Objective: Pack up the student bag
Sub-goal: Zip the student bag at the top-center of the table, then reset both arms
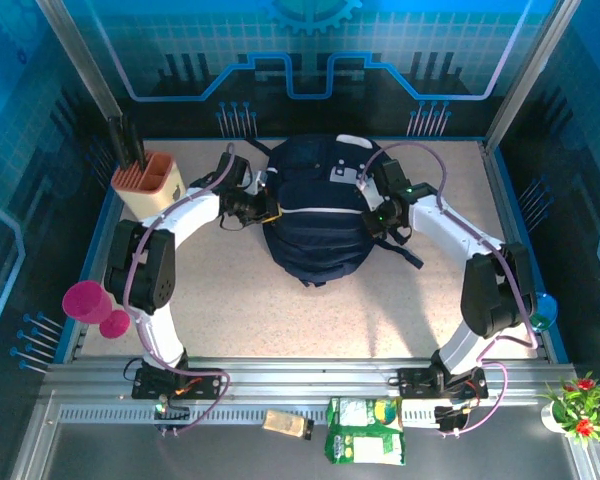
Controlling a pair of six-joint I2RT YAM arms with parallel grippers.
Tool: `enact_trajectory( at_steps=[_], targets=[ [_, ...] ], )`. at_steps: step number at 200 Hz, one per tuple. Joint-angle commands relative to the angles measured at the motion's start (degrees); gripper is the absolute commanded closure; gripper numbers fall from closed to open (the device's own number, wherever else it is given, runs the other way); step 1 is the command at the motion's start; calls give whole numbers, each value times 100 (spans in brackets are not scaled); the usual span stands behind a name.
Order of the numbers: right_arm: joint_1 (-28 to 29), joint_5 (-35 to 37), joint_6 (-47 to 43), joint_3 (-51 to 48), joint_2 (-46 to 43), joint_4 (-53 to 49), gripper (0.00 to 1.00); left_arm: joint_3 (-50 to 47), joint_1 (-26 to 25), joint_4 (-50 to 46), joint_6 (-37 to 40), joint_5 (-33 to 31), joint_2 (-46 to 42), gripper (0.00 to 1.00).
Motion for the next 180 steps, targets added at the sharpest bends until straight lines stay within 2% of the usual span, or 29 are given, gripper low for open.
enact_trajectory(
  at_steps=[1, 39, 63, 73, 99, 117, 135, 153, 180],
  targets=[
    [-200, 250, 35, 435, 178, 170, 100, 206, 146, -389, 499, 61, 131, 100],
    [-305, 235, 770, 825, 458, 202, 99, 229, 146, -453, 723, 281, 139, 100],
    [-487, -283, 1229, 600, 146, 504, 91, 59, 146, -157, 578, 283, -98, 100],
    [-548, -471, 1376, 513, -57, 561, 82, -71, 141, 45, 442, 247, -304, 100],
    [-616, -650, 1643, 202, -806, 611, 49, -271, 146, 276, 94, -228, -939, 68],
    [-668, -669, 1775, -217, -1541, 874, 35, -428, 146, 303, -28, -733, -1409, 52],
    [-716, -269, 1901, -649, -2224, 1162, 18, -650, 146, 298, -49, -1340, -1863, 40],
    [-739, 350, 1970, -1158, -2865, 1491, 1, -1007, 146, 389, 4, -2086, -2302, 23],
    [-812, 1460, 2250, -2071, -3735, 2036, 0, -1969, 154, 1001, 165, -3189, -3069, 4]
  ],
)
